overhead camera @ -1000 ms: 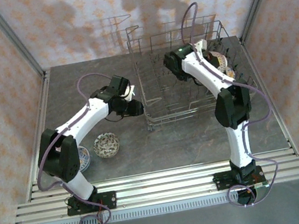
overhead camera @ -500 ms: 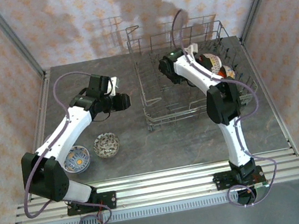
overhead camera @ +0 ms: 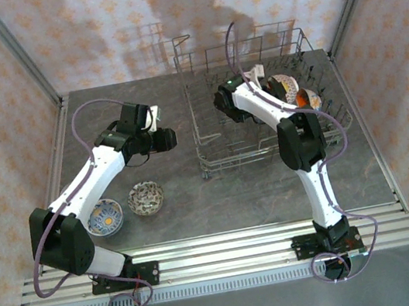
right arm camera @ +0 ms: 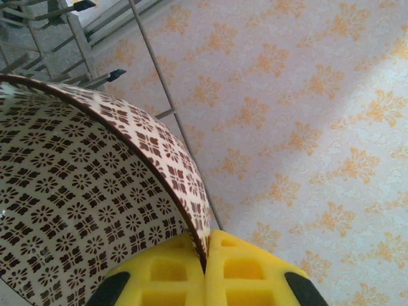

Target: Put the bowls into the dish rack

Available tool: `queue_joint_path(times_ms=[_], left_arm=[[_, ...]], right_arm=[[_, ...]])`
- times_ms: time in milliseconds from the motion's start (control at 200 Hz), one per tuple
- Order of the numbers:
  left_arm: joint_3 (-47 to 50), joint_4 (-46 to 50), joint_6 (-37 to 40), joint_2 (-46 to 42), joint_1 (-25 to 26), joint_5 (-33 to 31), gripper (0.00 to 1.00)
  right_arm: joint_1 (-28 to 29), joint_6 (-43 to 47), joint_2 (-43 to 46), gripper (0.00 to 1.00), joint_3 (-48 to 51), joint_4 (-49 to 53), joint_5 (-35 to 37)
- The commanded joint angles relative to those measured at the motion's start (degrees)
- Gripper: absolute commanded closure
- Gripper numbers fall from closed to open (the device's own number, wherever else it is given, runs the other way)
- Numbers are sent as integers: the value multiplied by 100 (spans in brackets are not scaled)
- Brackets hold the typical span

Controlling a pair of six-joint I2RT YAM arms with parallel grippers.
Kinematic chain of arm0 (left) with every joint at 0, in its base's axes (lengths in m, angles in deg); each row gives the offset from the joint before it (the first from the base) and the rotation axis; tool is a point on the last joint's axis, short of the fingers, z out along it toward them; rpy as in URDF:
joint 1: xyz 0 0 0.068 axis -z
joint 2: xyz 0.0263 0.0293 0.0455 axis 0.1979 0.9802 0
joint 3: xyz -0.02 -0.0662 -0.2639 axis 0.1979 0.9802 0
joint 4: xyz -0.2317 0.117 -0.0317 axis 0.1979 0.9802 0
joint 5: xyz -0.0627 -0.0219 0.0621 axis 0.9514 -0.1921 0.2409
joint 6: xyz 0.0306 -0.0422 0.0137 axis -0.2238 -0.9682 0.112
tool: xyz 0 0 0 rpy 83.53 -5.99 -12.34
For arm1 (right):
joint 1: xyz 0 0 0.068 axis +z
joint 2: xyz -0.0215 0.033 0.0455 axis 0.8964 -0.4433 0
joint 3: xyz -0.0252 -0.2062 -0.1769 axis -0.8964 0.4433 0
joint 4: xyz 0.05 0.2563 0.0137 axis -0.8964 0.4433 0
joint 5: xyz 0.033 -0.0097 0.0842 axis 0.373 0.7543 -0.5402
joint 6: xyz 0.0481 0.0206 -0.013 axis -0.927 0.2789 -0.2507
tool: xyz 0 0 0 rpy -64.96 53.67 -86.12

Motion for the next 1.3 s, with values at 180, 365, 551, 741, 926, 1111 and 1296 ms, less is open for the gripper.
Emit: queue_joint_path(times_ms=[180,365,551,741,926,1111,1296], left_arm=[[122,-167,-71,-80,-49,-11,56],[190,-210,-101,-103,-54,-7,55],[246,-260,-165,-119,-52,-15,56],[259,-290,-208,-139,-55,-37,55],[267,-295,-236,-163,-57,-73,55],[221,-312,-261,-102,-57,-68,55],[182,-289,-263,-74,-57,-101,55]], right_arm=[[-175,-263,413,100,272,859,294],[-170,-258,339,100,448,858,302],[-107,-307,253,100,489,853,190],[53,-194,22,100,408,859,-90],[89,-203,66,95,449,859,-488],[139,-45,-152,87,241,850,-654],[208,138,-329,77,-25,846,-849]])
